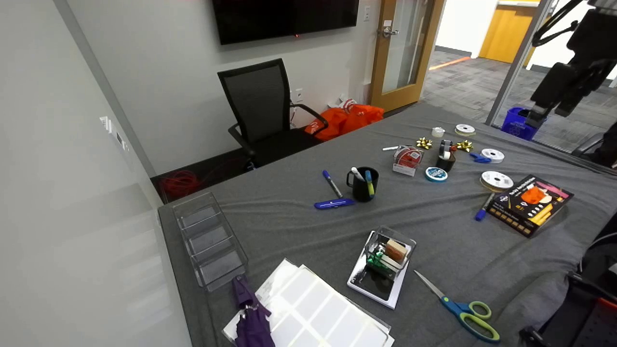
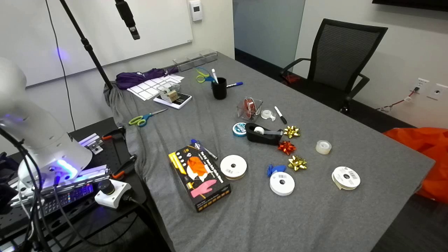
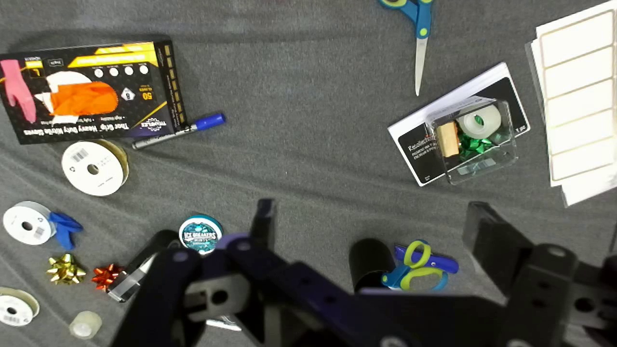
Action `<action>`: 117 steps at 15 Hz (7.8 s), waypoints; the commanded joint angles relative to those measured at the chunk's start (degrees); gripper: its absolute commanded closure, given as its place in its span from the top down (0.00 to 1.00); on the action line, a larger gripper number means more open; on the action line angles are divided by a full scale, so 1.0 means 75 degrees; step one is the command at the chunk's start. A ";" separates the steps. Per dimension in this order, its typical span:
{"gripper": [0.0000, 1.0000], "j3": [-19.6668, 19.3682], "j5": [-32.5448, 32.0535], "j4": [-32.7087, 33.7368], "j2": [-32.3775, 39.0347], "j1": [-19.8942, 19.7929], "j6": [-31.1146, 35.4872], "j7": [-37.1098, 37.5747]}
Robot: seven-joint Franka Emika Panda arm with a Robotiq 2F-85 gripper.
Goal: Move the tape dispenser to the left.
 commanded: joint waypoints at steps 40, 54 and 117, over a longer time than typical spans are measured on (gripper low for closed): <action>1.00 -0.0431 0.0328 0.1258 0.2765 -0.1179 0.1804 0.3678; 1.00 -0.1396 0.0888 0.2470 0.4701 -0.1121 0.2848 0.4660; 1.00 -0.1733 0.2407 0.5828 1.0971 -0.2055 0.5278 0.1531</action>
